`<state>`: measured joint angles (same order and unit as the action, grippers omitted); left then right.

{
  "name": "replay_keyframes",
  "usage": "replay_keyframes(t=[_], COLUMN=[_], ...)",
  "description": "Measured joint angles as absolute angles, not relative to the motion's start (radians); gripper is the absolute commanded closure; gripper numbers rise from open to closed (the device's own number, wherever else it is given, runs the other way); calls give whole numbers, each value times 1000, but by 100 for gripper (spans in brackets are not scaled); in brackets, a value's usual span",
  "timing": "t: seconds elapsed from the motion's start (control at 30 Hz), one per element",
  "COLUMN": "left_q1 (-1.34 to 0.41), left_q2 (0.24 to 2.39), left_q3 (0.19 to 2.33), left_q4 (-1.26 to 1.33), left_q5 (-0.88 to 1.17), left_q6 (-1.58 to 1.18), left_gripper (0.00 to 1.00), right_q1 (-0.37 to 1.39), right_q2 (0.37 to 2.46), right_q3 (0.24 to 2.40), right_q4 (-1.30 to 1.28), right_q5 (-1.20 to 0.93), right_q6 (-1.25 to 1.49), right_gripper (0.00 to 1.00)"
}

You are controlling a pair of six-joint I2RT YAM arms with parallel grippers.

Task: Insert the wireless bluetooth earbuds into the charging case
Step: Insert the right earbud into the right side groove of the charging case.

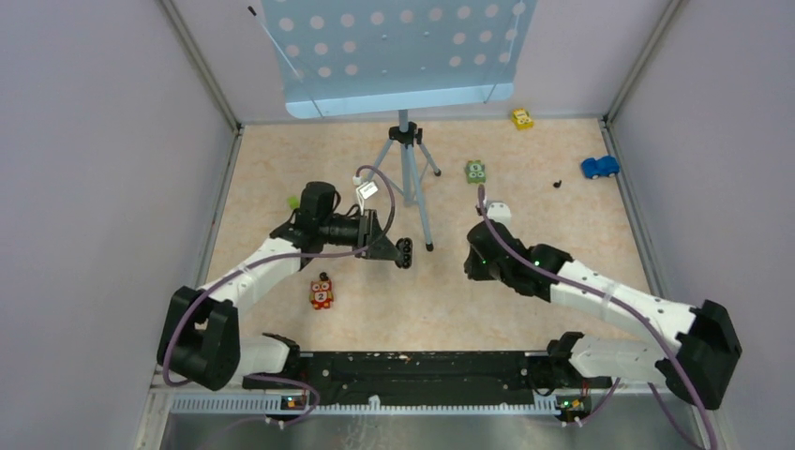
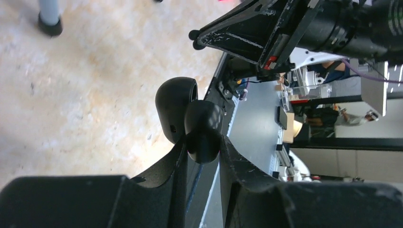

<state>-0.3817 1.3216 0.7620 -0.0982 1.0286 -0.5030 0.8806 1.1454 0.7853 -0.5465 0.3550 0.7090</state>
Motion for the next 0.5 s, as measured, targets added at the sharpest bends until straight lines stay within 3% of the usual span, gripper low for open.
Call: replay_keyframes(t=[0.5], left_q1=[-403], left_q2=[1218], left_q3=[764], left_q4=[-27], left_q5=[1102], left_q6=[-413], left_gripper=[100], right_q1=[881], right_q2=[825], right_q3=[871], right_q4=[-459], right_q5=[196], right_q6=[606], right_gripper=[100])
